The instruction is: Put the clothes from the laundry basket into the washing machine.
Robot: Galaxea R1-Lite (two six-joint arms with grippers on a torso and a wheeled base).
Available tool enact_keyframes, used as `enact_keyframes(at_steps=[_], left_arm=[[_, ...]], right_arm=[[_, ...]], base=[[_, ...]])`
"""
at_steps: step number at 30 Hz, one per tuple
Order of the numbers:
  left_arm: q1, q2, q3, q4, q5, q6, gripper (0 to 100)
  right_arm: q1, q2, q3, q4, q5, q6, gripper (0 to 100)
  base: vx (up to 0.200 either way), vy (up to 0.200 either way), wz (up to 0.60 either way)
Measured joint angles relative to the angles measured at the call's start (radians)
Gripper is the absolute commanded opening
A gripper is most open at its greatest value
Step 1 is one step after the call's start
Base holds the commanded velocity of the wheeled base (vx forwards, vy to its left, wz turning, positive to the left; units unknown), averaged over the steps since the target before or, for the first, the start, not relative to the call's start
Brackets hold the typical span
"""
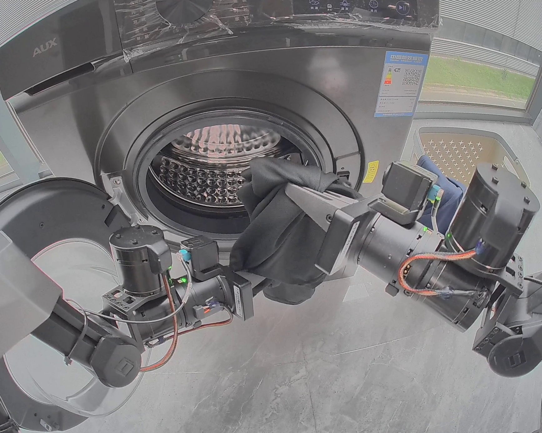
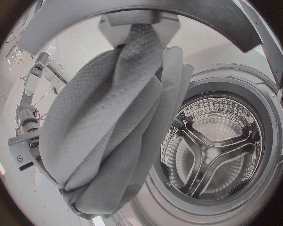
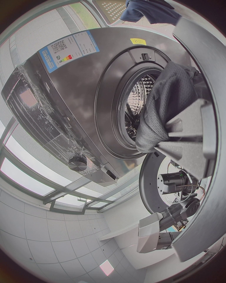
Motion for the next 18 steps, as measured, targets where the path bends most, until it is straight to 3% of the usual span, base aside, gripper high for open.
enact_keyframes(at_steps=[9, 10, 18], left_arm=[[-0.040, -0.057, 0.126, -0.051, -0.001, 0.004, 0], [-0.049, -0.076, 0.155, -0.062, -0.003, 0.004, 0], [-0.122, -0.259, 0.397, -0.155, -0.006, 0.001, 0]], right_arm=[[-0.011, 0.000, 0.049, 0.001, 0.009, 0.000, 0], [-0.013, 0.000, 0.055, 0.001, 0.010, 0.000, 100], [-0.016, 0.003, 0.105, 0.004, 0.024, 0.003, 100]], base=[[0.000, 0.000, 0.00], [0.000, 0.000, 0.00], [0.000, 0.000, 0.00]])
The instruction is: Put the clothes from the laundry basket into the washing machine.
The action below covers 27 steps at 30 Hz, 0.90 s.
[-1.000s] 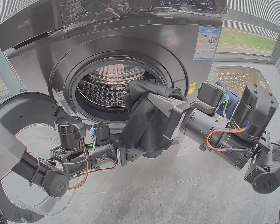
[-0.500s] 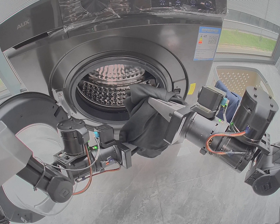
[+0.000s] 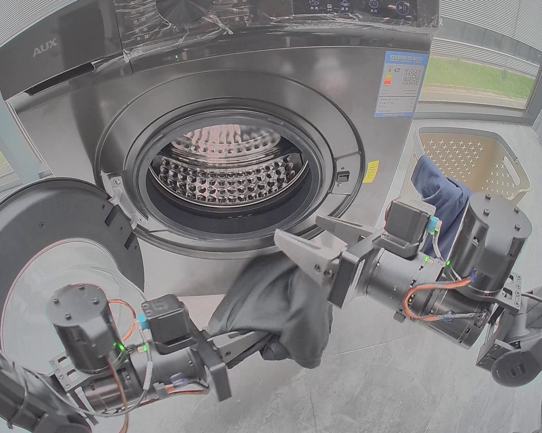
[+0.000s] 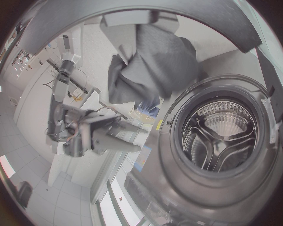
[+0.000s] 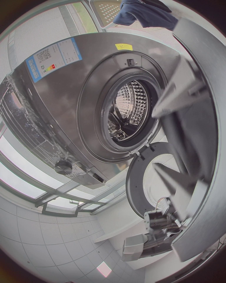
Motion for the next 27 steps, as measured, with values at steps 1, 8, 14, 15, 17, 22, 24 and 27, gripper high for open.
enact_keyframes(at_steps=[1, 8, 14, 15, 17, 22, 24, 27], left_arm=[[-0.008, -0.028, 0.026, -0.010, 0.000, 0.000, 0], [-0.018, -0.118, 0.084, -0.085, 0.000, -0.009, 0], [0.012, -0.084, 0.068, -0.176, 0.003, -0.016, 0], [0.016, -0.073, 0.068, -0.197, 0.004, -0.016, 0], [0.024, -0.053, 0.069, -0.239, 0.004, -0.017, 0], [0.060, -0.007, 0.070, -0.335, 0.001, -0.022, 0], [0.072, 0.005, 0.069, -0.339, -0.001, -0.023, 0], [0.082, 0.015, 0.065, -0.341, -0.002, -0.024, 0]], right_arm=[[0.002, 0.001, 0.014, 0.003, 0.003, 0.000, 100], [0.005, 0.017, 0.105, 0.001, 0.010, 0.000, 100], [-0.004, 0.025, 0.128, 0.000, 0.010, -0.004, 100], [-0.006, 0.026, 0.131, 0.000, 0.010, -0.005, 100], [-0.012, 0.027, 0.137, -0.001, 0.010, -0.010, 100], [-0.029, 0.027, 0.152, -0.002, 0.010, -0.025, 100], [-0.038, 0.027, 0.160, -0.002, 0.010, -0.037, 100], [-0.051, 0.030, 0.165, -0.002, 0.010, -0.053, 100]], base=[[0.000, 0.000, 0.00], [0.000, 0.000, 0.00], [0.000, 0.000, 0.00], [0.000, 0.000, 0.00], [0.000, 0.000, 0.00], [0.000, 0.000, 0.00], [0.000, 0.000, 0.00], [0.000, 0.000, 0.00]])
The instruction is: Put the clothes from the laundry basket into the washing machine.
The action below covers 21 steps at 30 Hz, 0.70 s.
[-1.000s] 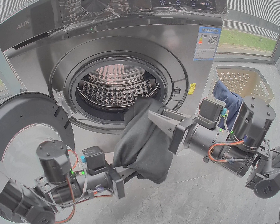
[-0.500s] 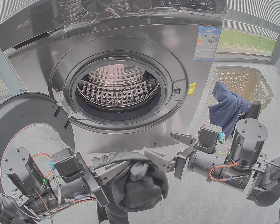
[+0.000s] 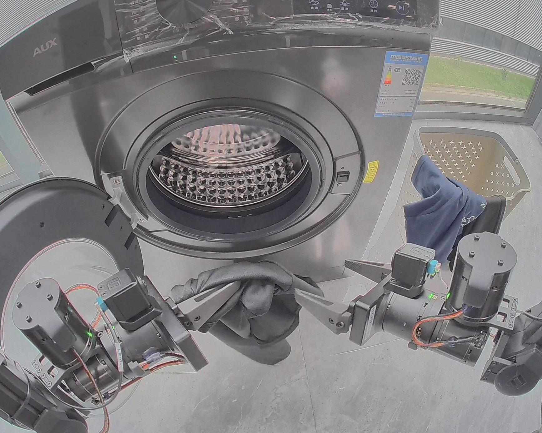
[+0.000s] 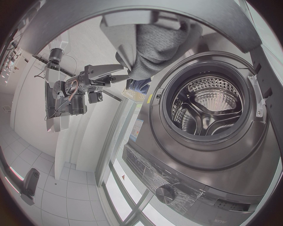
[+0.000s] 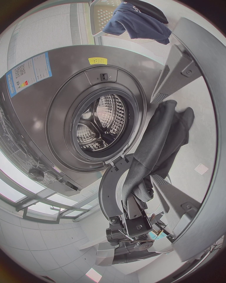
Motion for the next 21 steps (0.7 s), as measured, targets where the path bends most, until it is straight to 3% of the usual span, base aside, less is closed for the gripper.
enact_keyframes(at_steps=[8, 21], left_arm=[[0.004, 0.005, -0.015, 0.000, -0.002, 0.001, 0], [0.003, 0.006, -0.043, 0.000, 0.002, 0.002, 0]], right_arm=[[-0.046, 0.011, -0.014, -0.001, 0.000, -0.006, 100], [-0.013, 0.056, -0.031, -0.047, 0.003, -0.016, 100]], base=[[0.000, 0.000, 0.00], [0.000, 0.000, 0.00]])
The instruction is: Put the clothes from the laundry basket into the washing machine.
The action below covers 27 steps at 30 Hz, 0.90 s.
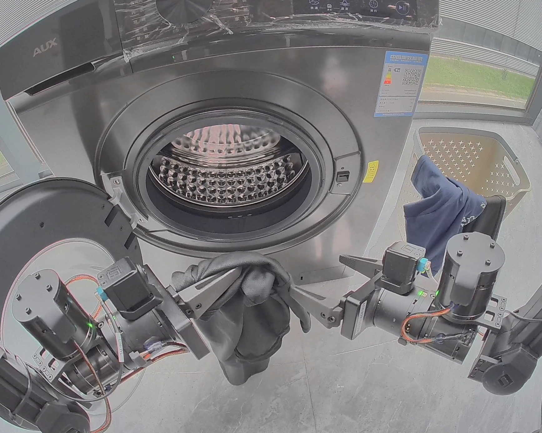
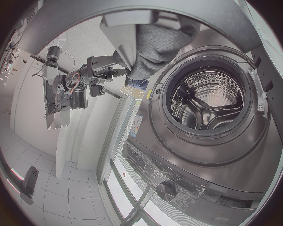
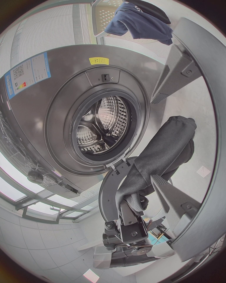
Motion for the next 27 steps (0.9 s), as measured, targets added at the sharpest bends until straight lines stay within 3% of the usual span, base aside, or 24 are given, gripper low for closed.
enact_keyframes(at_steps=[9, 27], left_arm=[[-0.006, 0.000, 0.002, 0.000, 0.000, 0.001, 0], [0.002, 0.001, -0.001, 0.000, 0.001, 0.002, 0]], right_arm=[[0.014, 0.023, -0.023, -0.051, 0.023, -0.002, 100], [0.013, 0.019, 0.067, -0.084, 0.053, -0.012, 100]], base=[[0.000, 0.000, 0.00], [0.000, 0.000, 0.00]])
